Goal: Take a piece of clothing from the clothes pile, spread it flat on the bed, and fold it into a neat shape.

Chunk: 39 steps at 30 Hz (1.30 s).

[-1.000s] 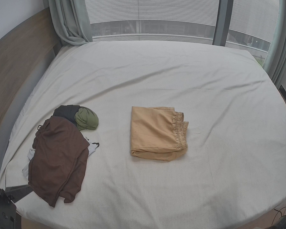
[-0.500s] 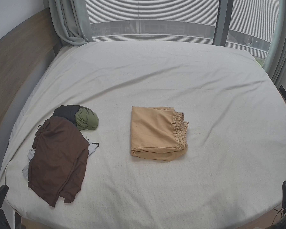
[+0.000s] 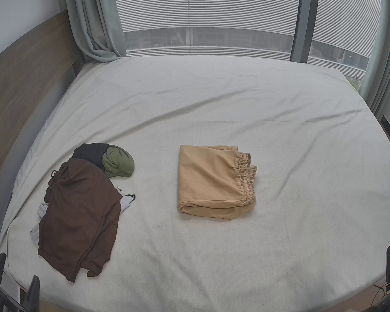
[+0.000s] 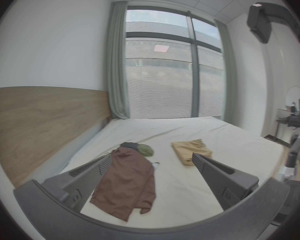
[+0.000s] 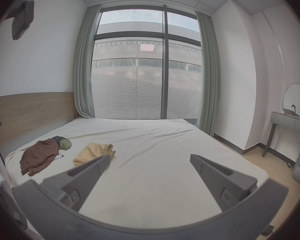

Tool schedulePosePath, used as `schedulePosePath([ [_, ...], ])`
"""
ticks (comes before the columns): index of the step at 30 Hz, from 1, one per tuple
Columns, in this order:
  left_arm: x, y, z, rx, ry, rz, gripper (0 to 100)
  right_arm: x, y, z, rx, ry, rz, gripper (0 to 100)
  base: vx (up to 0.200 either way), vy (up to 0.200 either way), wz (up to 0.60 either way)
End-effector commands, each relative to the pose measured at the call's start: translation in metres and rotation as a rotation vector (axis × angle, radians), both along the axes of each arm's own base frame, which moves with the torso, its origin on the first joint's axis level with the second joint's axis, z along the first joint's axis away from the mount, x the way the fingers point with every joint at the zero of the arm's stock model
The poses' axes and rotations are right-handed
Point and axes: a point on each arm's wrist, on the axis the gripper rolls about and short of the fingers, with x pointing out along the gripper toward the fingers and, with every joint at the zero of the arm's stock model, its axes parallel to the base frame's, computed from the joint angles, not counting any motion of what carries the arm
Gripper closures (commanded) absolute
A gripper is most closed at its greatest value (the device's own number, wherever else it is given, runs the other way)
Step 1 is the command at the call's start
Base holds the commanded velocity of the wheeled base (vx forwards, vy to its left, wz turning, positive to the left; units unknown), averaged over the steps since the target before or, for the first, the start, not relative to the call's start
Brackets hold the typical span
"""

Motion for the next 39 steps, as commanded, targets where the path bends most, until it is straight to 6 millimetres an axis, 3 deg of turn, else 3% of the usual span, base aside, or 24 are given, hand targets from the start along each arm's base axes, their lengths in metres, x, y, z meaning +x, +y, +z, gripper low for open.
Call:
schedulePosePath([
  [1, 0.0002, 0.0034, -0.0055, -0.002, 0.009, 0.150, 0, 0.0014, -0.0002, -0.0050, -0.002, 0.019, 0.002, 0, 0.000, 0.000, 0.00],
  [5, 0.0000, 0.0029, -0.0059, -0.044, 0.021, 0.118, 0, 0.0013, -0.0003, -0.0052, 0.026, 0.015, 0.004, 0, 0.000, 0.000, 0.00],
  [9, -0.0003, 0.0001, -0.0046, -0.226, 0.036, -0.021, 0, 0.0010, -0.0004, -0.0053, 0.032, 0.011, -0.007, 0, 0.000, 0.000, 0.00],
  [15, -0.0003, -0.0010, -0.0061, -0.072, 0.027, -0.059, 0, 0.0009, -0.0004, -0.0051, 0.029, 0.009, -0.005, 0, 0.000, 0.000, 0.00],
  [18, -0.0001, -0.0011, -0.0067, -0.083, 0.036, -0.057, 0, 0.0009, -0.0004, -0.0053, 0.033, 0.010, -0.002, 0, 0.000, 0.000, 0.00],
  [22, 0.0005, 0.0031, -0.0125, 0.027, 0.069, 0.137, 0, 0.0009, -0.0005, -0.0054, 0.003, 0.015, -0.010, 0, 0.000, 0.000, 0.00],
  [29, 0.0004, 0.0028, -0.0130, 0.000, 0.078, 0.111, 0, 0.0015, 0.0011, -0.0137, 0.056, 0.104, 0.066, 0, 0.000, 0.000, 0.00],
  [39, 0.0004, 0.0028, -0.0129, -0.004, 0.077, 0.113, 0, 0.0018, 0.0015, -0.0127, 0.023, 0.091, 0.076, 0, 0.000, 0.000, 0.00],
])
